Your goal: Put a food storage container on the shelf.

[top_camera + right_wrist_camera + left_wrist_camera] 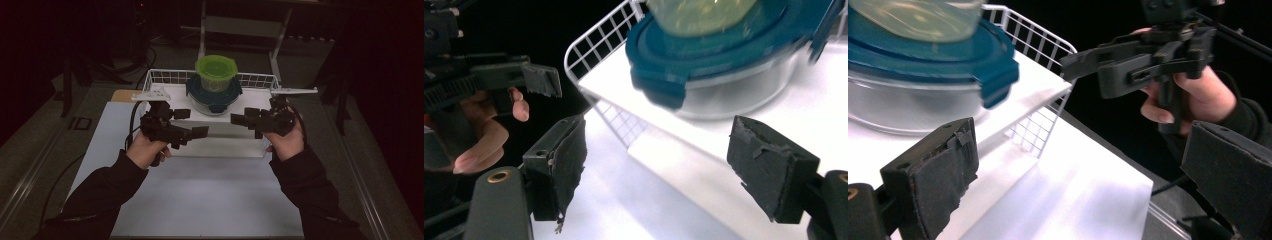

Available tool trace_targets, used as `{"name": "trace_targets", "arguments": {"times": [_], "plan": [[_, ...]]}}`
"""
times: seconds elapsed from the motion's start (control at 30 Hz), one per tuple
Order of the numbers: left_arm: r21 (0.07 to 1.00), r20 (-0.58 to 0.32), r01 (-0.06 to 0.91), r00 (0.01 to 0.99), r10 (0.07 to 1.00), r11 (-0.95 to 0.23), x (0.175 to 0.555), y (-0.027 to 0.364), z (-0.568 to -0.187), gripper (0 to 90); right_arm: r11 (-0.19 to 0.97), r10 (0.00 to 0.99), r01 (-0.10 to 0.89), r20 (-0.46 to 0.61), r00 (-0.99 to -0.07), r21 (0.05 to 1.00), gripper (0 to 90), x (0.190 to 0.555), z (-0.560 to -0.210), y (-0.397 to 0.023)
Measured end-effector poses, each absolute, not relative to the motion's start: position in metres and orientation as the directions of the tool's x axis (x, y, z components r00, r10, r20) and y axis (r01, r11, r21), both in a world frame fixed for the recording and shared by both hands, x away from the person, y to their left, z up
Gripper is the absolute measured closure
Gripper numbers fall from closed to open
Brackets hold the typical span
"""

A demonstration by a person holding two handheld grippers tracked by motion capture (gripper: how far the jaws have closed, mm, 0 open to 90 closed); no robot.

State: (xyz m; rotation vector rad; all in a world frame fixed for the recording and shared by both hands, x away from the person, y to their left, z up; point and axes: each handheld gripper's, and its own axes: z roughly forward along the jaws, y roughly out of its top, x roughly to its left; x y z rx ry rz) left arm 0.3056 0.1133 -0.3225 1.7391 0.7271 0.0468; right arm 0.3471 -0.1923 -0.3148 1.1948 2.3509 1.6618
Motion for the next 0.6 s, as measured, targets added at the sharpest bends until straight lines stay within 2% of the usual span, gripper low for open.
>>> {"name": "trace_targets", "arguments": {"times": [0.2,0.43,0.6], "plan": [[0.878,-0.361,0.462,0.81,0.462,-0.123,0.301,0.109,-0.339,1.3,0.149,0.576,0.579,0.405,-0.71,0.802,22.8,0.341,-0.335,-0.194],[0.871,-0.324,0.453,0.82,0.472,-0.189,0.294,0.099,-0.366,1.3,0.163,0.58,0.586,0.403,-0.708,0.794,22.9,0.334,-0.359,-0.194],[0.856,-0.356,0.48,0.817,0.455,-0.191,0.29,0.098,-0.386,1.6,0.172,0.566,0.589,0.411,-0.715,0.789,22.9,0.327,-0.382,-0.198]]}}
